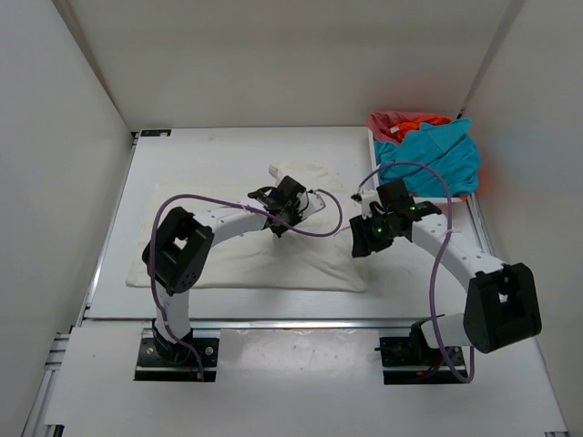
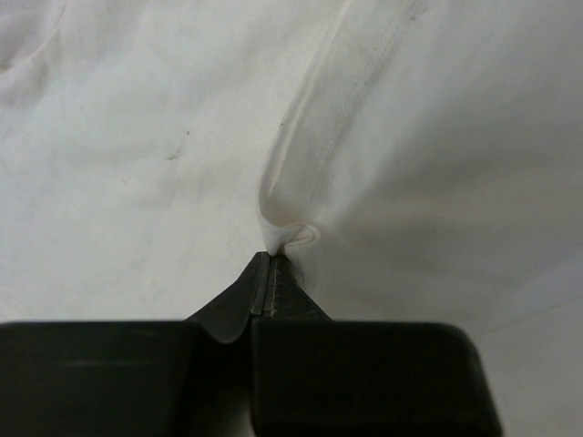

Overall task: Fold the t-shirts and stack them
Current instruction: Fold the flattened tshirt in 1/3 of the way

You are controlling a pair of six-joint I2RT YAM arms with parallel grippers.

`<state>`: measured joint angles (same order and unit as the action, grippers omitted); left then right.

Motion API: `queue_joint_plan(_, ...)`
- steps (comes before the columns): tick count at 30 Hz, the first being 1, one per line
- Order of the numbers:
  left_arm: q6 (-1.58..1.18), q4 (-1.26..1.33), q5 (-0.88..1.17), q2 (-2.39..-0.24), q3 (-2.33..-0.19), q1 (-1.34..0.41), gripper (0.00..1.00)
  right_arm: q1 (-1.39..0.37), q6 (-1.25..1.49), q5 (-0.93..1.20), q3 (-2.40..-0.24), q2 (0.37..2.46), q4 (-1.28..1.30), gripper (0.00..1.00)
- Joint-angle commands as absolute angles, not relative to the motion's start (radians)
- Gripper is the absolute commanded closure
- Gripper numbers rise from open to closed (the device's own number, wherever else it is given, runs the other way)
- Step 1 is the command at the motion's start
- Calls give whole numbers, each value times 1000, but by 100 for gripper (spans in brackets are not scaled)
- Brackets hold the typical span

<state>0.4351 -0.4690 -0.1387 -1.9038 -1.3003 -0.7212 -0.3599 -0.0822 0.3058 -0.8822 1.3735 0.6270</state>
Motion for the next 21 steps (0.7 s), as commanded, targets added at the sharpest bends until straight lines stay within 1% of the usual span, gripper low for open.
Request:
queue_joint_plan(1,390,-463,-127,-1867,-1287,-712,99,-338,-95,273,-975,1333,573,51)
queue_joint_plan(6,347,-475,-81,-1844,-1239,-716,96,-342,-5,302,-1093,1529,471,57)
queue_joint_plan(10,312,-466,-78,-1836,-1224,-726,94,-324,67,340,-1138,1646,400,64)
queue_joint_plan(13,290,-456,-65,-1845,-1224,-716,94,-311,95,348,-1186,1713,380,64)
queue_joint_plan(17,279,-453,-58,-1855,-1241,-704,94,-330,77,347,-1267,1784,365,64)
queue_joint_plan(19,281,-454,-63,-1858,-1247,-701,93,-333,68,356,-1282,1814,354,61)
queue_joint_plan(21,282,-451,-63,-1865,-1247,-700,93,-340,69,371,-1305,1839,353,55)
